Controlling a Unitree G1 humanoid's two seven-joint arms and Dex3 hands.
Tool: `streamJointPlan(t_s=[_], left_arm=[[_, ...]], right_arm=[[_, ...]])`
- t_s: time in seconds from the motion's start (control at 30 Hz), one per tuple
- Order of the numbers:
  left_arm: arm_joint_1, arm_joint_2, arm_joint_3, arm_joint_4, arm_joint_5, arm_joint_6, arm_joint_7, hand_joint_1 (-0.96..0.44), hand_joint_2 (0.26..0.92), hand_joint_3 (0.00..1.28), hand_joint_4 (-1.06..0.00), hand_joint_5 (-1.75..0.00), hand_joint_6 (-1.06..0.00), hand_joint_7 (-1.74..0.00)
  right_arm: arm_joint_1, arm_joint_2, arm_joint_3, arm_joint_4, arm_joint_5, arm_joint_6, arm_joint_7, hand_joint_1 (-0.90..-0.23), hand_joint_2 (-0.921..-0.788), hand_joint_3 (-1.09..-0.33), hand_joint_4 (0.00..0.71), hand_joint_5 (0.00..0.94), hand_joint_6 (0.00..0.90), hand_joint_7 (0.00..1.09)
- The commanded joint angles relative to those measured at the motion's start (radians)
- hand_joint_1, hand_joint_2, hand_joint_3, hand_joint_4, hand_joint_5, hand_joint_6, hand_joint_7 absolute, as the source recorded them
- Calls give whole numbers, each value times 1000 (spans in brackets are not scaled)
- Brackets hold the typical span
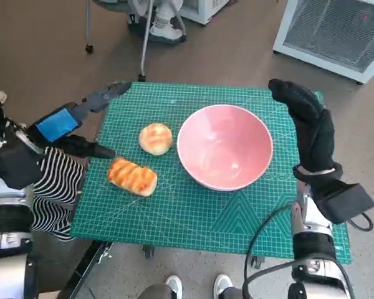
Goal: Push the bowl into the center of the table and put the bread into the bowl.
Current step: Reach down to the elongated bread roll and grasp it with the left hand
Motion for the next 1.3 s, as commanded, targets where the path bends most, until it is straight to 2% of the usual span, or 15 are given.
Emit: streamJointPlan(t_s=[0.03, 0.2, 0.37, 0.83, 1.3], left_arm=[[31, 31, -36, -26, 72, -1, 39, -574, 822, 0, -37, -11, -119, -186], [46, 47, -71, -30, 134, 7, 71, -568, 815, 0, -58, -15, -121, -219], [48, 50, -105, -16, 182, 15, 86, -561, 804, 0, -81, -7, -66, -351], [21, 26, -217, 59, 311, 50, 135, -543, 788, 0, -99, -7, -33, -447], [-27, -31, -348, 246, 472, -1, 339, -530, 785, 0, -127, -15, -23, -512]], right_arm=[[10, -3, 4, 21, 5, 11, 1, -773, -921, -756, 140, 6, 155, 255], [7, -1, 4, 24, 12, 16, 7, -771, -921, -757, 139, 5, 150, 262], [4, -1, 4, 25, 17, 22, 12, -768, -921, -757, 140, 4, 146, 271], [6, -8, 1, 19, 23, 36, 25, -762, -921, -759, 148, 6, 134, 292], [10, -17, -3, 4, 24, 45, 31, -755, -921, -760, 149, 4, 122, 314]])
